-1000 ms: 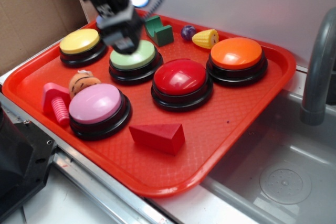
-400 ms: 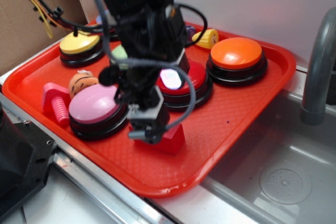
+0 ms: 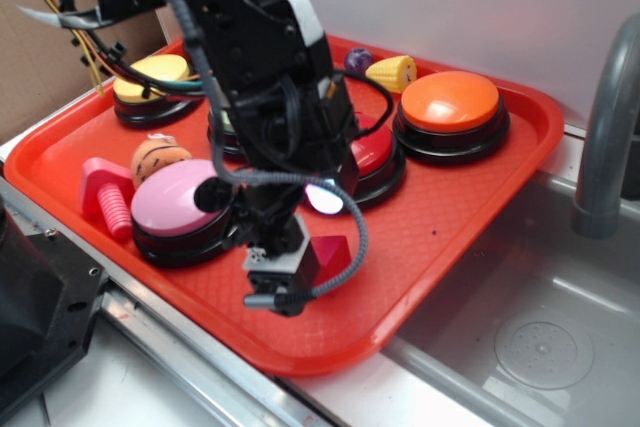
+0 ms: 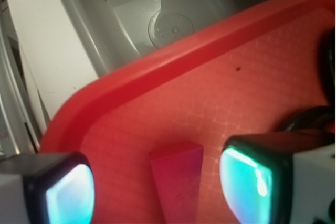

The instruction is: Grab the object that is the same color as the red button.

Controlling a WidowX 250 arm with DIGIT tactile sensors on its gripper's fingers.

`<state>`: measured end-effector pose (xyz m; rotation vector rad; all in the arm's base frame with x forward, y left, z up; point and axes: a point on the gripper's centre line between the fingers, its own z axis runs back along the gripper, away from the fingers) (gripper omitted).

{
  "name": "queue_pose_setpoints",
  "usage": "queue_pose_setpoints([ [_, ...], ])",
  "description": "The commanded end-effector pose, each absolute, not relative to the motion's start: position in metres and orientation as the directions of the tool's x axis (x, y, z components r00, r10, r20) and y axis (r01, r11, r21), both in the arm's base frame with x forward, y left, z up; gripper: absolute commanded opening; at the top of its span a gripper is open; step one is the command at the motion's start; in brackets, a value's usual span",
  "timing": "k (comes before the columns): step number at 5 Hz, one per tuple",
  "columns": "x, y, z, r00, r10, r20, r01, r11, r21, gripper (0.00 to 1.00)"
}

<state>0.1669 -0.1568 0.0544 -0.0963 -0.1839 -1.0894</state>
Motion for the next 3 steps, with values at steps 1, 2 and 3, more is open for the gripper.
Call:
queue_pose_setpoints([
  [1, 0.1609, -0.1612, 0.043, 0.477, -0.857, 0.196, 0.874, 0.486, 0.0, 1.0],
  [2, 0.164, -0.1613, 0.0342, 0.481, -0.855, 0.195, 0.873, 0.488, -0.013, 1.0],
  [3, 0.1664, -0.1638, 0.0338, 0.494, -0.857, 0.15, 0.866, 0.5, 0.008, 0.0],
])
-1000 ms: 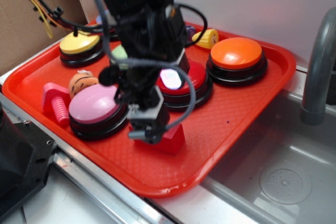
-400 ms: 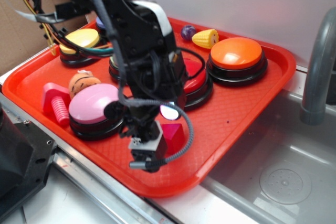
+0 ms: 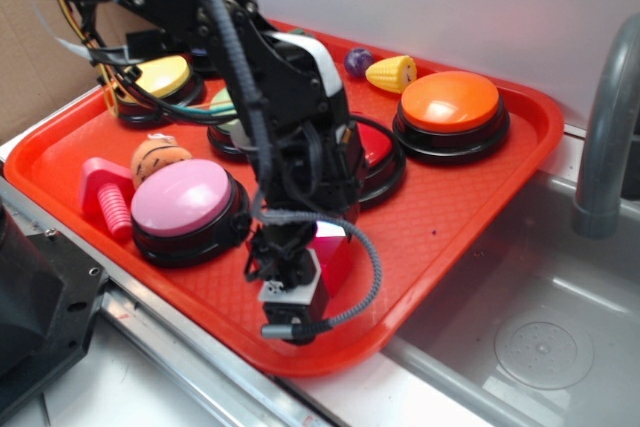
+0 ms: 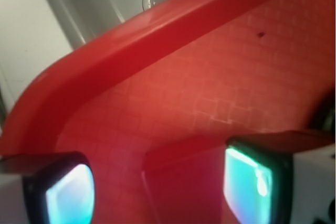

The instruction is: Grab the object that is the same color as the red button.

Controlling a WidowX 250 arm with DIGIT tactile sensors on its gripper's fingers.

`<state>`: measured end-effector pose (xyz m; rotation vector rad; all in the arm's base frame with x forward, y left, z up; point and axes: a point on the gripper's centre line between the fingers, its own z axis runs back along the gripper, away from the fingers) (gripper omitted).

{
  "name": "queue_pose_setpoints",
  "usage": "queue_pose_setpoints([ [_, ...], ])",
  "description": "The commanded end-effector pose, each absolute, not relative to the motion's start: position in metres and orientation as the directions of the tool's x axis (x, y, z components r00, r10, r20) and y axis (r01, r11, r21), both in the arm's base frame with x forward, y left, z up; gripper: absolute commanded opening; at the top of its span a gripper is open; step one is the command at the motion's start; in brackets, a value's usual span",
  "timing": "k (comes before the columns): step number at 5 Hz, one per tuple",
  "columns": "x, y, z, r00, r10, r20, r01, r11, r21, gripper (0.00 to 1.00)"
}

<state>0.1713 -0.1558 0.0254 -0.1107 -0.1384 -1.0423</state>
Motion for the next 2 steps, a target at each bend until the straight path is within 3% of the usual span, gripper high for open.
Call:
queue_pose_setpoints([
  [1, 0.1679, -0.1647, 0.0366, 0.494, -0.856, 0.153, 0.864, 0.503, 0.021, 0.0],
  [2, 0.1696, -0.1644, 0.0395, 0.507, -0.848, 0.154, 0.855, 0.518, 0.032, 0.0],
])
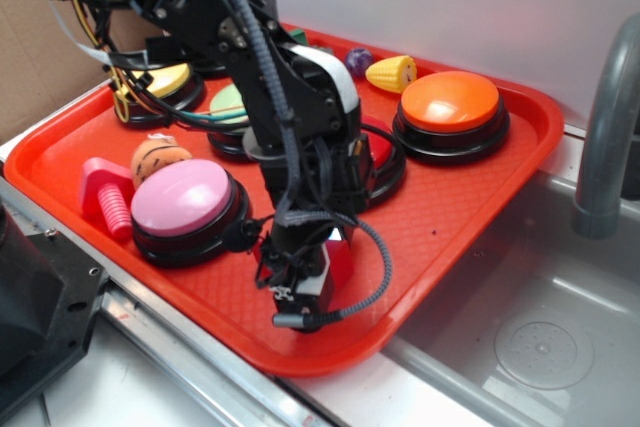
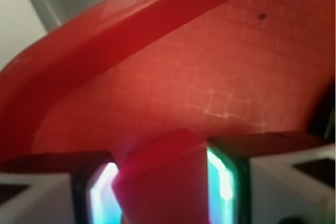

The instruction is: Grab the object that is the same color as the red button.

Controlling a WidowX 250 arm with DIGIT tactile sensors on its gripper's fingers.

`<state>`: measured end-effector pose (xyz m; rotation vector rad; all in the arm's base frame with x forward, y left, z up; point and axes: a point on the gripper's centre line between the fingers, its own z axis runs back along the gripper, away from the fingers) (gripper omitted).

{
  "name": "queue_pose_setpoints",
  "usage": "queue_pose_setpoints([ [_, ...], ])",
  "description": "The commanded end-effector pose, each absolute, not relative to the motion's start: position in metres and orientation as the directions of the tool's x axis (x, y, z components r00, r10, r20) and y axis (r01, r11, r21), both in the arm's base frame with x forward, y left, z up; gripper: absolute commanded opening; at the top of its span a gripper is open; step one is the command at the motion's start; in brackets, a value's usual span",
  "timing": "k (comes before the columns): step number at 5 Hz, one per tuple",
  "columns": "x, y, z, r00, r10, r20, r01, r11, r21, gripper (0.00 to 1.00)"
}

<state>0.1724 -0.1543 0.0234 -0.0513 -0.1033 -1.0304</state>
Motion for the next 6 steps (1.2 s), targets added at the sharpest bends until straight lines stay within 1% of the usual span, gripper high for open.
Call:
queue_pose_setpoints([
  [1, 0.175, -0.164, 0.049, 0.571, -0.81, 0.133, 0.818, 0.576, -0.004, 0.0],
  [2, 0.181, -0.163, 0.074, 0.7, -0.705, 0.115, 0.708, 0.706, 0.02, 0.0],
  [3, 0.189, -0.152, 0.111, 0.776, -0.621, 0.113, 0.631, 0.77, -0.098, 0.0],
  [4, 0.189, -0.141, 0.14, 0.85, -0.517, 0.097, 0.522, 0.852, -0.039, 0.0],
  [5, 0.183, -0.127, 0.179, 0.915, -0.39, 0.098, 0.388, 0.921, 0.045, 0.0],
  [6, 0.18, -0.106, 0.205, 0.95, -0.277, 0.146, 0.274, 0.961, 0.037, 0.0],
])
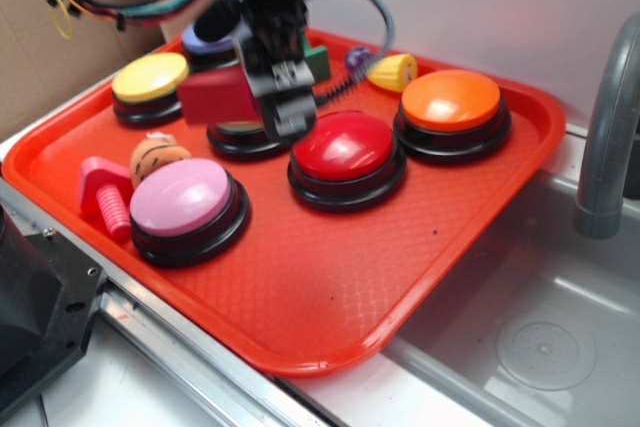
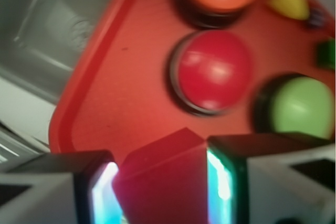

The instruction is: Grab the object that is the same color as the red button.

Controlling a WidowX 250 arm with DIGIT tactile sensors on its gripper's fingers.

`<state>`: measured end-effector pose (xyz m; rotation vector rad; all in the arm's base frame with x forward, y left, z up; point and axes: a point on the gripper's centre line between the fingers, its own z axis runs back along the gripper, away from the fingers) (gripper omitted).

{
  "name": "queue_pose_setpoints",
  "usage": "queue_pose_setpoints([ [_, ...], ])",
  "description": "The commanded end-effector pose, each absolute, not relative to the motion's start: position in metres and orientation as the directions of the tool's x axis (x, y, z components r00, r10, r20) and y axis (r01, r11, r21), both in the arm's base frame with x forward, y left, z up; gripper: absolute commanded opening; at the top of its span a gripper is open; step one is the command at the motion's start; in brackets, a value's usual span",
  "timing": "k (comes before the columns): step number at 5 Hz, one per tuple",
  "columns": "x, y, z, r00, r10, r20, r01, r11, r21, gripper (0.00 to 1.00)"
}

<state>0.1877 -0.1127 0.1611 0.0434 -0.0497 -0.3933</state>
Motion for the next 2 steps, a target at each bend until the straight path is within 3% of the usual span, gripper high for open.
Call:
queue_pose_setpoints([
  [1, 0.174, -0.092, 0.215, 0.974, -0.183, 0.135, 0.174, 0.982, 0.076, 0.0],
  [2, 0.158, -0.083, 0.229, 0.997, -0.046, 0.06, 0.039, 0.993, 0.113, 0.0],
])
